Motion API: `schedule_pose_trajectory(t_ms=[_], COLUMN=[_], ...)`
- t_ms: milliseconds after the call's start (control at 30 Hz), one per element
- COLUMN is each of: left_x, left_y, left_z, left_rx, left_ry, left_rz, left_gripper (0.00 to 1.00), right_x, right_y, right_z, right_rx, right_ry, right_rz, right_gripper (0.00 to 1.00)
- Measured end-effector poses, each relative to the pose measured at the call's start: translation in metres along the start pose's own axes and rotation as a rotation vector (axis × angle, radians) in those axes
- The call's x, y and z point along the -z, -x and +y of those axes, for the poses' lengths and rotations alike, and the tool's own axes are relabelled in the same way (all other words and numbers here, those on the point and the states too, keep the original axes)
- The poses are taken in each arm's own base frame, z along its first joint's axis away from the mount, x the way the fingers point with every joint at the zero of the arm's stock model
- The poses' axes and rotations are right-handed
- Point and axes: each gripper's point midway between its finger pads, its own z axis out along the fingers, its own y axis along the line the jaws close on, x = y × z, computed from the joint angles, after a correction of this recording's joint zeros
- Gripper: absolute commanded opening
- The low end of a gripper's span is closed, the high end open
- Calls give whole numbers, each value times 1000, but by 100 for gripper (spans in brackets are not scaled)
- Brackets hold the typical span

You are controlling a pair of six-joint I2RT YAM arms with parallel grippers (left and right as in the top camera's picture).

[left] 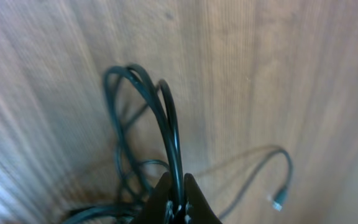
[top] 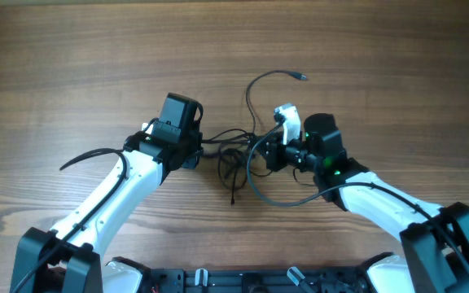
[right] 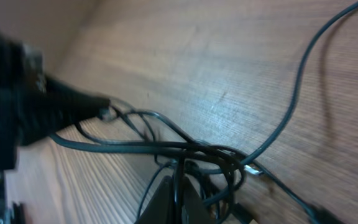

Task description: Untangle cables

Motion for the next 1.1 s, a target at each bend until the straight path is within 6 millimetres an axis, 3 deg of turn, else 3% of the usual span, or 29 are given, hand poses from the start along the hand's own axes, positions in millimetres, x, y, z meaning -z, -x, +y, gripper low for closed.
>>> schedule_pose_trajectory(t_ms=[100, 200, 267, 333, 400, 533, 567, 633, 667, 767, 867, 900, 967, 1000, 1100], left_x=[0, 1, 1, 1, 1, 2, 2, 2, 2, 2, 1, 0, 0, 5, 31], left_y=[9, 22, 27, 28, 28, 30, 31, 32, 33, 32, 28, 24, 8, -10, -50], left_z=[12, 19, 18, 18, 18, 20, 21, 24, 25, 23, 12, 5, -27, -58, -105], left_rx=[-2, 19, 32, 39, 51, 75, 76, 87, 92, 104, 113, 113, 17, -118, -467], left_ry=[47, 79, 77, 75, 77, 82, 86, 97, 101, 92, 49, 24, -106, -234, -496], left_rz=[-43, -83, -90, -91, -93, -101, -105, -112, -117, -114, -89, -68, 22, 102, 241], left_gripper=[4, 4, 4, 4, 4, 4, 4, 4, 4, 18, 38, 48, 66, 77, 99], right_x=[32, 91, 120, 139, 145, 148, 151, 154, 157, 162, 163, 163, 162, 161, 157], right_y=[34, 74, 85, 86, 79, 46, 33, 24, 20, 20, 21, 21, 21, 21, 24], right_z=[5, 3, -9, -21, -35, -75, -89, -100, -109, -117, -119, -119, -118, -116, -110], right_rx=[-22, -34, -66, -118, -189, -418, -504, -588, -619, -652, -663, -666, -666, -661, -623], right_ry=[39, 27, -31, -96, -165, -362, -437, -495, -543, -589, -600, -599, -594, -584, -545], right_rz=[-96, -235, -295, -329, -326, -274, -263, -263, -273, -302, -312, -313, -312, -308, -290], right_gripper=[5, 4, 5, 5, 5, 5, 21, 82, 100, 100, 100, 100, 100, 100, 100])
